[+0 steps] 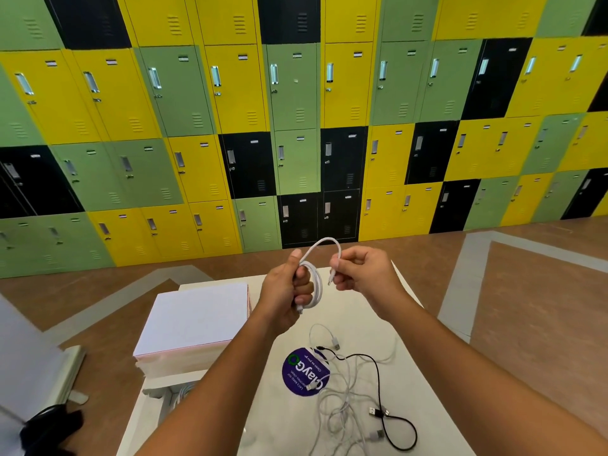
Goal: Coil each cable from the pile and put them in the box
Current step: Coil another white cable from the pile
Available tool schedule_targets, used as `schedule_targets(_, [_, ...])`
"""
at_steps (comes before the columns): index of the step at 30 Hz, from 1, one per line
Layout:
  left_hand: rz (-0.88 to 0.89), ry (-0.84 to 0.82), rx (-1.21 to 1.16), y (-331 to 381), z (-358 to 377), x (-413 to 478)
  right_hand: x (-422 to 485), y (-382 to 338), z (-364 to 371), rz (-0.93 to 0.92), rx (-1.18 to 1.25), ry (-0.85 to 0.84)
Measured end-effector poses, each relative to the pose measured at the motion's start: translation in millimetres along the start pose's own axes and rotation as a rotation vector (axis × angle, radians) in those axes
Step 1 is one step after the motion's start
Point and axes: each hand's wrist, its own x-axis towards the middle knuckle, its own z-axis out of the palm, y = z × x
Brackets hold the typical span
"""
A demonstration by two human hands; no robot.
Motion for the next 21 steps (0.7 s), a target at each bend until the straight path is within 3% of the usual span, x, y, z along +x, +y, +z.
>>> schedule_targets(2, [-0.018, -0.054, 0.006, -1, 4, -1, -1, -3, 5, 0.026, 0.096, 0.033])
schedule_targets(5, [-0.01, -0.073, 0.031, 0, 7, -1, -7, -5, 11, 0.131, 0.192, -0.057])
schedule_targets(9, [0.007, -0.025, 0.104, 3, 7, -3, -12, -1, 14, 0.219, 0.153, -0.199])
schedule_targets(17, [0.166, 0.093, 0.352, -4, 11, -8, -14, 1, 14, 0.342, 0.168, -0.298])
schedule_targets(21, [0.238, 0.088, 0.446, -6, 9, -2, -15, 4, 19, 0.256, -0.093, -0.363])
